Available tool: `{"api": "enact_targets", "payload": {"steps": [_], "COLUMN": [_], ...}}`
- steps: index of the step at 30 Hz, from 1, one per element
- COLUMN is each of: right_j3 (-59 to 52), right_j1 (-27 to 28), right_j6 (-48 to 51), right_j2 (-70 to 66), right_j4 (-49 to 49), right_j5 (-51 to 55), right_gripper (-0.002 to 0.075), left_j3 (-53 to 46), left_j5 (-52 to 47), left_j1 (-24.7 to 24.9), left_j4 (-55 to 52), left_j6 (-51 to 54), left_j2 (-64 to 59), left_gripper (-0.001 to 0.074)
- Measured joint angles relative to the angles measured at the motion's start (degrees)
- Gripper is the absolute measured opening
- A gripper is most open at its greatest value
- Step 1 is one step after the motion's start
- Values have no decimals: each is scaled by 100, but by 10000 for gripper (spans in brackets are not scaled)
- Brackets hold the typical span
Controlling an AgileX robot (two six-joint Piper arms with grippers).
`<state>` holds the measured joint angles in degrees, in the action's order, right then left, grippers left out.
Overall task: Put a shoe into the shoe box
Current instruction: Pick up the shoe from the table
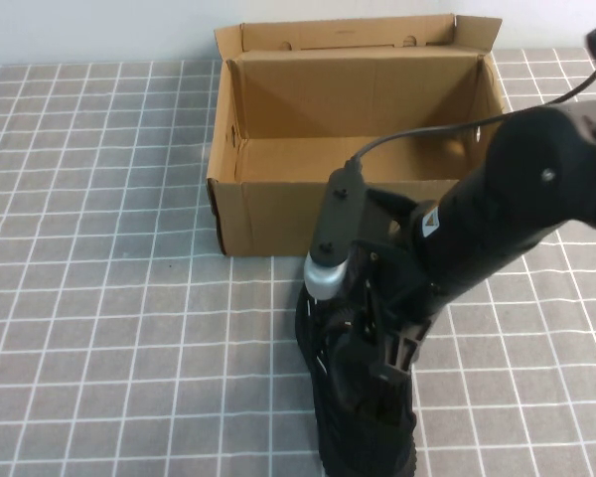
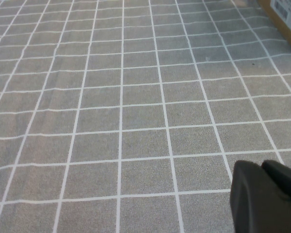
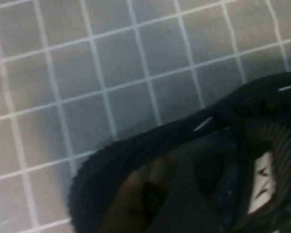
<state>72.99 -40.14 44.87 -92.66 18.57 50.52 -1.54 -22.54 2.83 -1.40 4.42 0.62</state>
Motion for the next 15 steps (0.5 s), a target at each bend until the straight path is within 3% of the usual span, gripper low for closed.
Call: {"api": "enact_targets", "payload": {"steps": [15], "right_j3": [25], "right_j1": [0], "right_j6": [-206], "right_j2": [-424], "right_j4": [-983], "right_j5": [-694], "right_gripper": [392], "left_j3": [0], "left_j5": [0], "left_j1": [0], "left_j4": [0], "left_j6": [0], "left_j2": [0], "left_gripper": [-1]}}
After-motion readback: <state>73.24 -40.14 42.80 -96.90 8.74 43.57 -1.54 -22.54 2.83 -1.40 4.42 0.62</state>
